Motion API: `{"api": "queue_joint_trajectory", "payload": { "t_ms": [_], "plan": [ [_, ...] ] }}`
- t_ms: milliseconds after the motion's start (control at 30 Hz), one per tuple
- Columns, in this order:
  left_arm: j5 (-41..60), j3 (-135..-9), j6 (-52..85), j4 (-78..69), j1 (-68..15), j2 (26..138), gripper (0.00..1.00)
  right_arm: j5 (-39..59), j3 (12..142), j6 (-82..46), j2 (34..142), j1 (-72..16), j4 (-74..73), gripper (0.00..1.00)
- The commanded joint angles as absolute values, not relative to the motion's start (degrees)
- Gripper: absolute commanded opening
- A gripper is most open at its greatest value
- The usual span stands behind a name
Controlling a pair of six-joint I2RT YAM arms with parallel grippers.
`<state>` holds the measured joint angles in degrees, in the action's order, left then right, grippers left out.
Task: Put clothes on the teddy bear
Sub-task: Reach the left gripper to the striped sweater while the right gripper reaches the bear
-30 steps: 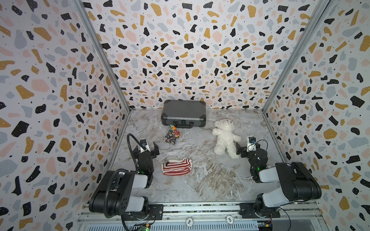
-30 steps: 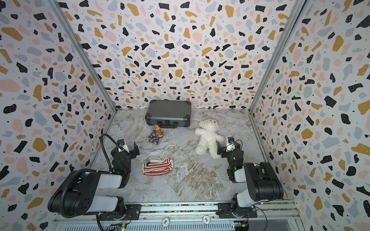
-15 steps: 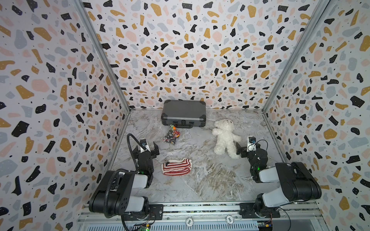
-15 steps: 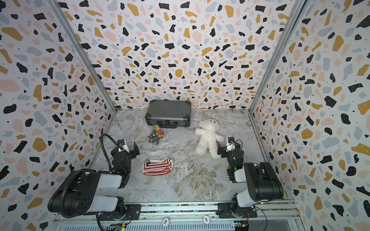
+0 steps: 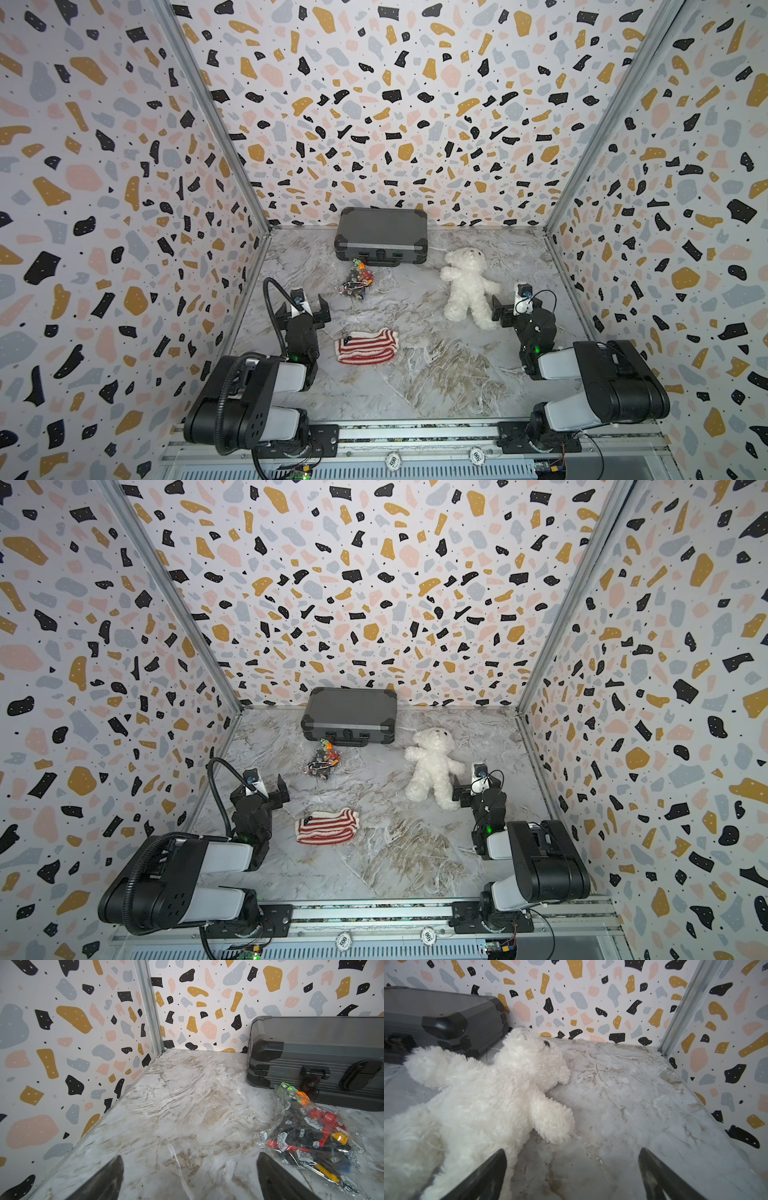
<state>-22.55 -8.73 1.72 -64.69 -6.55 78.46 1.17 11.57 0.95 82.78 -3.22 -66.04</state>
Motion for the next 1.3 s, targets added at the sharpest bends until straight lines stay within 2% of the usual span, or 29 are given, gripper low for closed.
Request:
{"api": "queue_joint_trajectory", "payload": {
  "t_ms": [0,200,367,467,733,833,1033,1267],
  "plan": [
    [-21.71,-10.27,1.76,-63.57,-6.68,75.47,1.0,-0.87,13.3,-0.17,78.46,-3.19,-62.85,0.99],
    [-20.22,-12.7,1.84,-53.17,-6.68,67.93,1.0,-4.12,14.81,-0.43,68.79,-4.64,-52.57,0.99],
    [-14.41,-15.28,5.33,-43.33,-6.75,58.99,1.0,-11.52,25.97,-11.5,65.55,-5.54,-27.58,0.99],
    [-10.71,-17.97,12.39,-36.66,-6.83,56.2,1.0,-7.16,32.82,-14.22,67.69,-6.97,-16.4,0.99],
    [5.16,-25.78,36.81,-21.72,-9.16,57.17,1.0,-1.01,49.12,-12.79,80.1,-15.14,-1.79,0.99],
    [4.01,-30.93,35.53,-11.78,-14.47,59.75,1.0,0.95,53.28,-11.13,84.44,-15.89,0.68,0.99],
    [0.92,-31.81,34.6,-10.45,-25.04,60.18,1.0,1.93,58.59,-8.56,91.9,-17.15,5.63,0.99],
    [-1.22,-31.91,32.53,-11.07,-32.18,62.29,1.0,1.3,63.06,-6.87,97.78,-18.34,10.48,1.0]
  ]
}}
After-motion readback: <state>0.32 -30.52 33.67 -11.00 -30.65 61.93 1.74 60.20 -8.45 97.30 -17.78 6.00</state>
